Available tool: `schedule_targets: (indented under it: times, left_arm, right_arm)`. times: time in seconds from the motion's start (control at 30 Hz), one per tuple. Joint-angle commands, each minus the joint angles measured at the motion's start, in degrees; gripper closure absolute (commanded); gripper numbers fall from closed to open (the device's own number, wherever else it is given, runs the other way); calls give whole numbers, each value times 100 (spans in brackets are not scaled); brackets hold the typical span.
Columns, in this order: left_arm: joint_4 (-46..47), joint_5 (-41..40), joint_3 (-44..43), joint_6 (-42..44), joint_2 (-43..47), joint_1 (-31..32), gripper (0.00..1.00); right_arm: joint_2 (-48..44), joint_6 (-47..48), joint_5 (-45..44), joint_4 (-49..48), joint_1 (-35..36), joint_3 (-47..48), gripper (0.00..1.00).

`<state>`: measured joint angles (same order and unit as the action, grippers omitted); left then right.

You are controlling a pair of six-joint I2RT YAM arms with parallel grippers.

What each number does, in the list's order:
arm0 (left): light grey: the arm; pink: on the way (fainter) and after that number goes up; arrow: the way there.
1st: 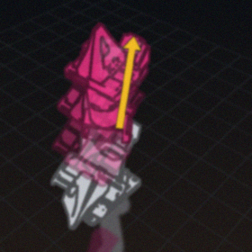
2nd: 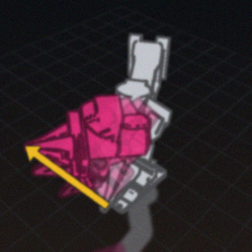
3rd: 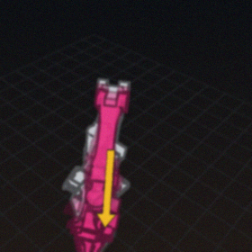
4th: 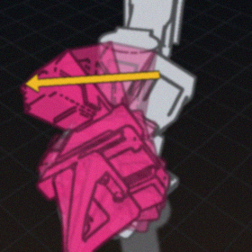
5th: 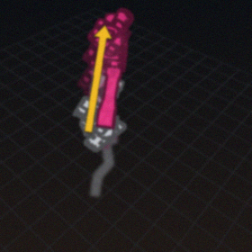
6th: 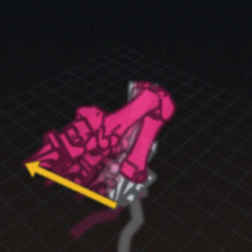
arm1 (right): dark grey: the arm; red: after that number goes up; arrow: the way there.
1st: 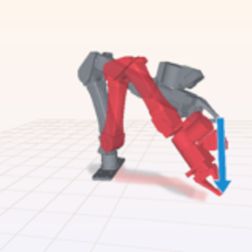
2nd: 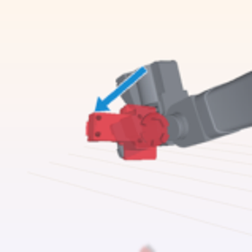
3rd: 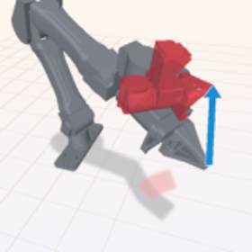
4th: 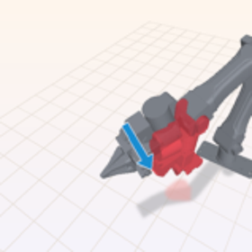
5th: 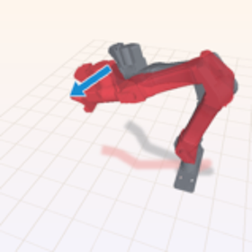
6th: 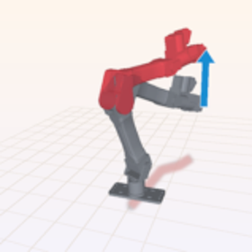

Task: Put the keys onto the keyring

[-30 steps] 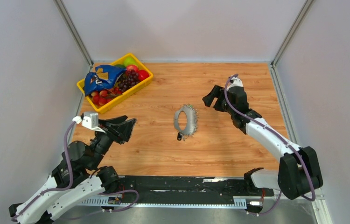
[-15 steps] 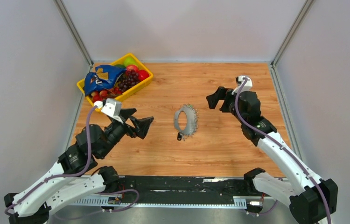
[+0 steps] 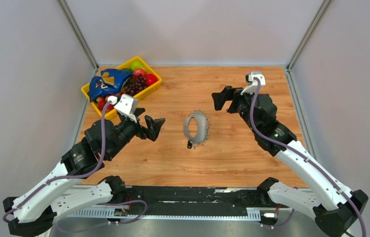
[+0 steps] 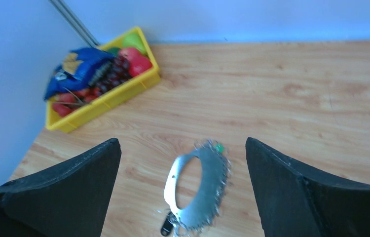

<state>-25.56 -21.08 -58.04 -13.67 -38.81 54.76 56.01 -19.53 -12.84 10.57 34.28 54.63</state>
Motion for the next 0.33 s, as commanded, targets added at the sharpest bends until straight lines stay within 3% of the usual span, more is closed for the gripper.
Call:
schedule_targets:
  times: [0.0,0.3]
  left_arm:
    - [-156,-203,-391,397,64,11,0]
    - [-151,-146,-611,638,121,13,0]
  right_arm:
    - [-241,489,-489,-217,536,827,0]
    - [-80,903,-370,-197,1409,1351,0]
